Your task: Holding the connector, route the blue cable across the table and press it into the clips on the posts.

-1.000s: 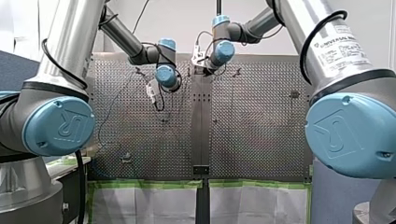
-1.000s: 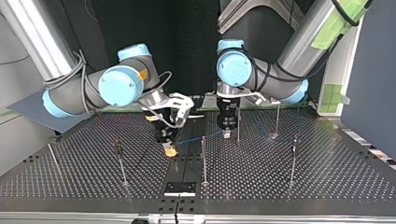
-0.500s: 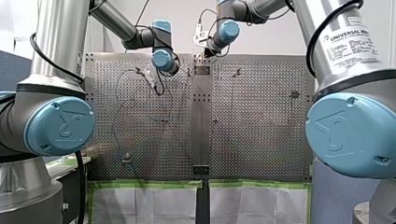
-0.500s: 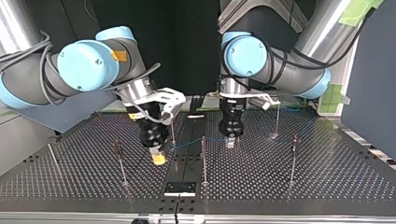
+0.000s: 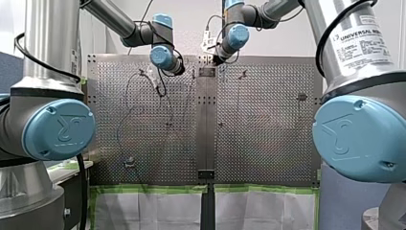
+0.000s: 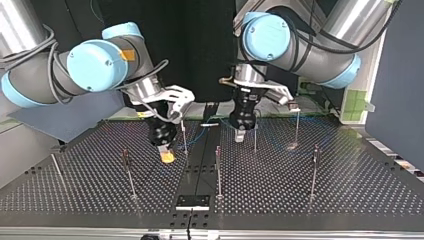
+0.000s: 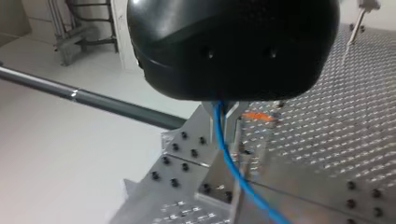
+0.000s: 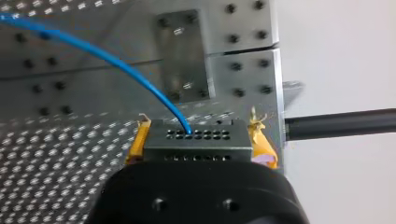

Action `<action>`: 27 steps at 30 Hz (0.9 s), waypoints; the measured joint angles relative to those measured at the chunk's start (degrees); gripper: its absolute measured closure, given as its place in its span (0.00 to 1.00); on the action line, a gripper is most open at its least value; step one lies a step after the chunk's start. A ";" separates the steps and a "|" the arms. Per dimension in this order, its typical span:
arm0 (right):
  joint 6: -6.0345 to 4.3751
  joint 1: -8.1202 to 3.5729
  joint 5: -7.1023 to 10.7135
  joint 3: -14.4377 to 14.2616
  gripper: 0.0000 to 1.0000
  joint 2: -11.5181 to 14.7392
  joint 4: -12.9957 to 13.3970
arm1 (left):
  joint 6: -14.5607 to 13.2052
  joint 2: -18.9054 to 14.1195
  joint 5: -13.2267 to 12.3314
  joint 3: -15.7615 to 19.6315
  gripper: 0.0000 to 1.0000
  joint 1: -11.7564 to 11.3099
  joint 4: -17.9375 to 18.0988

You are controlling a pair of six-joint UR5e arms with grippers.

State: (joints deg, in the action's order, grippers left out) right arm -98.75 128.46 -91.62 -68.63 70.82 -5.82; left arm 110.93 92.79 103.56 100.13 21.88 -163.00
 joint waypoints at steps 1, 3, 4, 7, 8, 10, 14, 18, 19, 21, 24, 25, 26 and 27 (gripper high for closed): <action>0.08 -0.05 0.02 -0.28 1.00 -0.24 0.01 | -0.09 0.23 -0.39 0.38 1.00 0.05 0.03; 0.20 -0.08 0.06 -0.53 1.00 -0.61 0.03 | -0.54 0.95 -1.23 1.31 1.00 0.19 -0.04; 0.27 -0.09 0.10 -0.61 1.00 -0.79 0.05 | -0.78 1.32 -1.51 1.71 1.00 0.25 -0.01; 0.44 -0.01 0.17 -0.67 1.00 -0.95 0.11 | -0.98 2.61 -2.03 3.14 1.00 0.38 0.62; 0.51 0.06 0.18 -0.66 1.00 -0.96 0.14 | -0.81 2.89 -2.12 3.57 1.00 0.35 0.95; 0.78 0.22 0.20 -0.67 1.00 -0.96 0.21 | -0.18 3.30 -2.29 4.37 1.00 0.27 1.80; 1.45 0.39 0.23 -0.54 1.00 -0.89 0.38 | 1.46 3.46 -2.92 4.40 1.00 0.14 3.48; 1.67 0.42 0.46 -0.19 1.00 -0.83 0.44 | 3.24 3.46 -3.33 4.05 1.00 -0.12 4.65; 1.67 0.42 0.52 -0.12 1.00 -0.82 0.47 | 3.60 3.46 -3.35 4.00 1.00 -0.20 4.84; 1.57 0.43 0.83 0.04 1.00 -0.68 0.52 | 4.22 3.47 -3.45 3.90 1.00 -0.37 5.17; 1.46 0.45 1.76 0.22 1.00 -0.42 0.60 | 4.59 3.53 -3.52 3.82 1.00 -0.24 5.35; 1.44 0.46 2.24 0.27 1.00 -0.28 0.64 | 4.63 3.55 -3.42 3.82 1.00 -0.18 5.32; 1.42 0.46 2.64 0.31 1.00 -0.12 0.68 | 4.65 3.58 -3.23 3.83 1.00 -0.14 5.21; 1.39 0.46 3.04 0.37 1.00 0.07 0.71 | 4.61 3.65 -2.88 3.84 1.00 -0.17 4.95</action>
State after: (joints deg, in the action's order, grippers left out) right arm -97.36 128.92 -88.57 -68.26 70.89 -5.10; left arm 115.54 96.44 100.68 103.97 21.71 -158.05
